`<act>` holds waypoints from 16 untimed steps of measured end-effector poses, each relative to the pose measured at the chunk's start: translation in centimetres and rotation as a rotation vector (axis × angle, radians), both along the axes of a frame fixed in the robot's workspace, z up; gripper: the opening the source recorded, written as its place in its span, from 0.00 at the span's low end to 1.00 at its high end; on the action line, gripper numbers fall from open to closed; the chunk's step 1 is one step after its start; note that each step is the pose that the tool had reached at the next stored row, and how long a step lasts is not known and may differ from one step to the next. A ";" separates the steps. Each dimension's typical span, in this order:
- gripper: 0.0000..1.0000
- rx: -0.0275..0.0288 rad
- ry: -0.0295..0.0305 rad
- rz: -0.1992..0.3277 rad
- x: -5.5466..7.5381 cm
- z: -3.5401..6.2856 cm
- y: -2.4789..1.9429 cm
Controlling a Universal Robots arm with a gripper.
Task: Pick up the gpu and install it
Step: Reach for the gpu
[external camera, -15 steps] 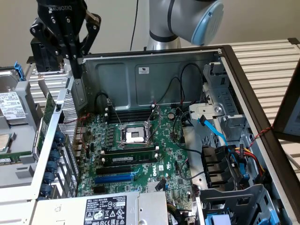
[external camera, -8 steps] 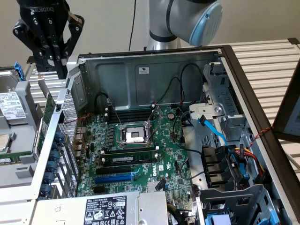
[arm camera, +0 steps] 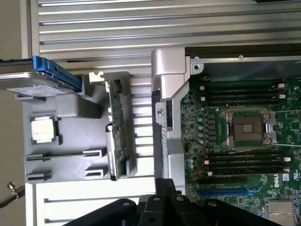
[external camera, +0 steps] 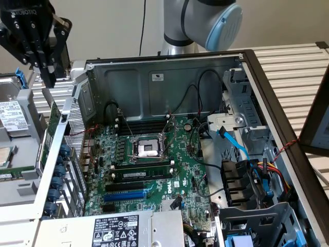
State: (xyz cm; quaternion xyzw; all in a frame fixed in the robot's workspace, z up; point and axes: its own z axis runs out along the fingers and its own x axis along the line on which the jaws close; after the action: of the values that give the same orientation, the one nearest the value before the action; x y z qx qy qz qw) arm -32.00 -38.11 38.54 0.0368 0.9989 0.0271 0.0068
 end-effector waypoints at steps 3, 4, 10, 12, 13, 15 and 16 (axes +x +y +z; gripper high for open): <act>0.11 0.0006 0.0000 0.000 -1.4 -0.08 0.17; 0.11 0.0008 0.0000 0.000 -1.8 -0.12 0.24; 0.11 0.0015 0.0000 0.000 -4.6 -0.33 0.65; 0.11 0.0016 0.0000 0.000 -5.5 -0.42 0.82; 0.11 0.0017 0.0000 0.000 -5.9 -0.48 0.91; 0.11 0.0017 0.0000 0.000 -6.8 -0.61 1.11; 0.11 0.0017 0.0000 0.000 -7.3 -0.68 1.21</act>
State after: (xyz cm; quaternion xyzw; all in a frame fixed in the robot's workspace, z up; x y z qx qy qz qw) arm -39.25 -36.90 37.87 0.0369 0.9989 0.0279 0.0067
